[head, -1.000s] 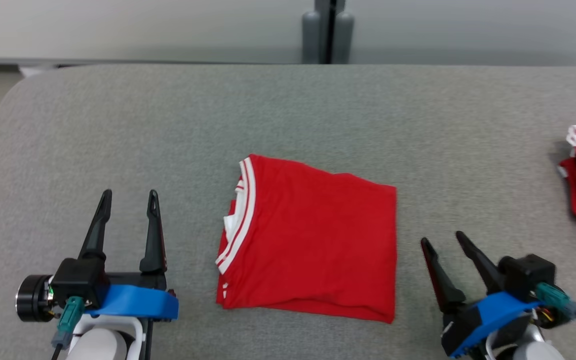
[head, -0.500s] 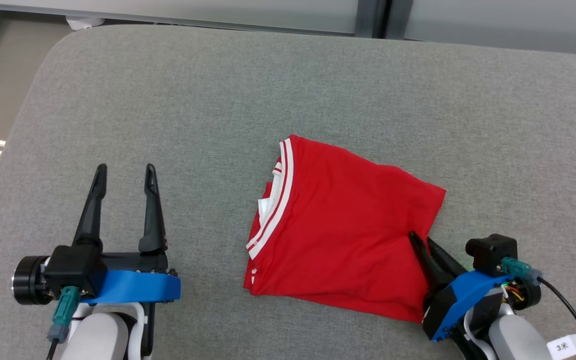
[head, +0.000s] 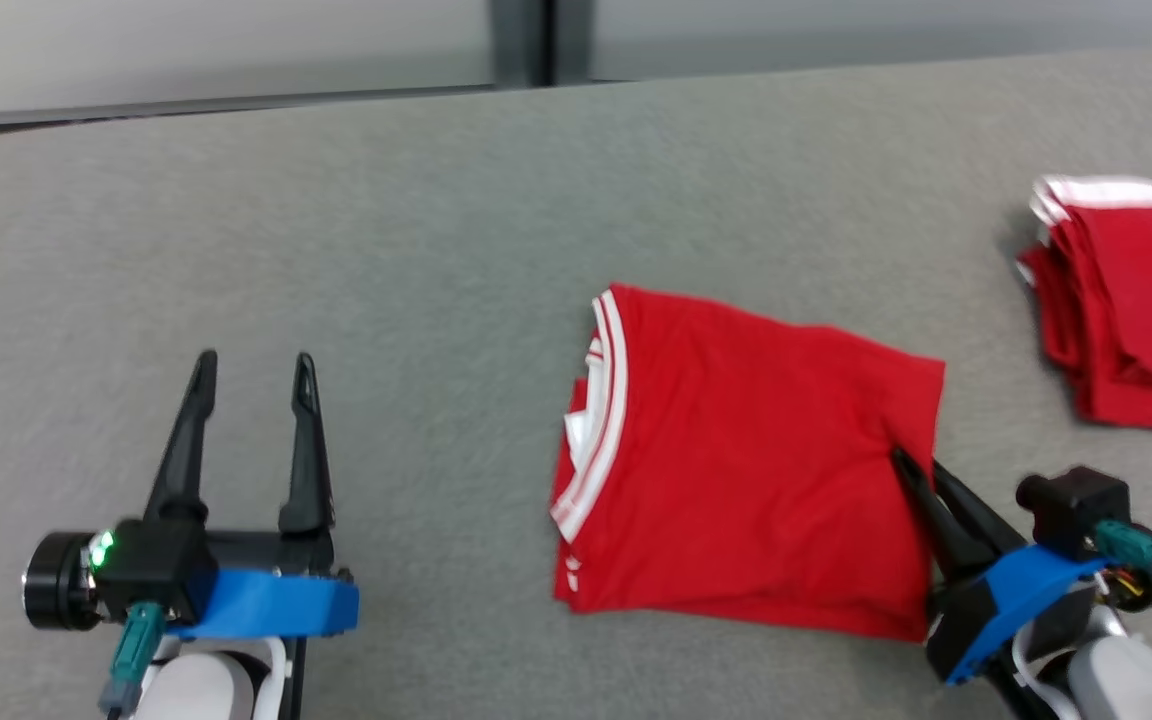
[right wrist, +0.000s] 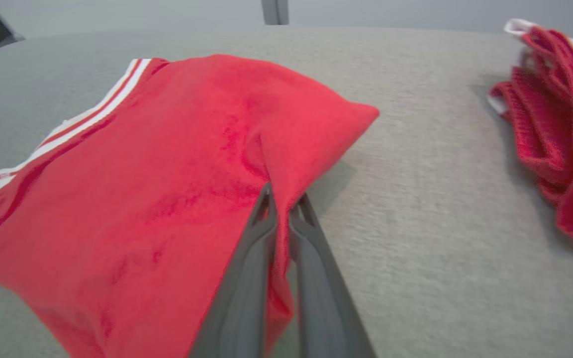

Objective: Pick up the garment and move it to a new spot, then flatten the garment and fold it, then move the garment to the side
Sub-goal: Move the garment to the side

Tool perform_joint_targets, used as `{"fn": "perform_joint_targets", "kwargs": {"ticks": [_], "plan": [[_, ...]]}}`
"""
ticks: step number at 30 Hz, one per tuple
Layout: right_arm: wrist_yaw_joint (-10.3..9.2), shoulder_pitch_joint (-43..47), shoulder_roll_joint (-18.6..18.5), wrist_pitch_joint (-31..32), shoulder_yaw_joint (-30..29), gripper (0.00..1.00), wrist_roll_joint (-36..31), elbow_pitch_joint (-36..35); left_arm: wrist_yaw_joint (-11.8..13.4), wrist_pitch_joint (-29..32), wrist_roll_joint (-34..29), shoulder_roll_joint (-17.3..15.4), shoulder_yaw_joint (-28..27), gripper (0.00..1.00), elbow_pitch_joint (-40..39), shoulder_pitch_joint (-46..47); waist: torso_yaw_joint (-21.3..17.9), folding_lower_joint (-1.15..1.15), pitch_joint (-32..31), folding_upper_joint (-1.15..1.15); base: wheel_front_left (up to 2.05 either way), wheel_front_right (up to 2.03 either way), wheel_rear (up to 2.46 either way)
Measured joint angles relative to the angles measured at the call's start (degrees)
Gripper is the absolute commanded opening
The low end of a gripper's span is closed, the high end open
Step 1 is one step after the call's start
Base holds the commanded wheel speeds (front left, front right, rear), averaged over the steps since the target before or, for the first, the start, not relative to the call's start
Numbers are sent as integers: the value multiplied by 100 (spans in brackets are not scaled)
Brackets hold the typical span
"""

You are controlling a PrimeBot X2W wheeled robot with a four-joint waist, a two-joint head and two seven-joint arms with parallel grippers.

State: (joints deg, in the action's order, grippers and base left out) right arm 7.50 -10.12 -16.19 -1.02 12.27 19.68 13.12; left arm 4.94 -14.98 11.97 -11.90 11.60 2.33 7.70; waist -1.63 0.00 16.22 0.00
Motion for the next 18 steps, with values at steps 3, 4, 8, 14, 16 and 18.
{"fn": "perform_joint_targets", "kwargs": {"ticks": [3,4,8,14,16,18], "plan": [[0,-40,-183,18,-90,0,96,31,-45,0,-58,3,32,100,-13,1,-383,0,-5,0,0,0,0],[-1,-82,-246,11,-125,0,149,51,-48,0,-82,4,51,100,-19,5,-506,0,-7,1,0,0,0],[0,-367,-465,-38,-172,0,293,123,-103,-1,-144,-2,97,100,-45,117,-901,0,8,0,0,0,0],[0,-1265,-932,-232,-280,0,374,316,-214,0,-243,-35,225,100,-58,411,-1128,1,327,0,0,0,0],[0,-1640,-1071,-291,-358,0,374,443,-246,0,-264,-59,256,100,-58,525,-1148,2,471,0,0,0,0],[0,-1965,-1220,-325,-431,0,392,660,-283,-1,-301,-83,298,100,-54,636,-1144,1,601,0,0,0,0]]}}
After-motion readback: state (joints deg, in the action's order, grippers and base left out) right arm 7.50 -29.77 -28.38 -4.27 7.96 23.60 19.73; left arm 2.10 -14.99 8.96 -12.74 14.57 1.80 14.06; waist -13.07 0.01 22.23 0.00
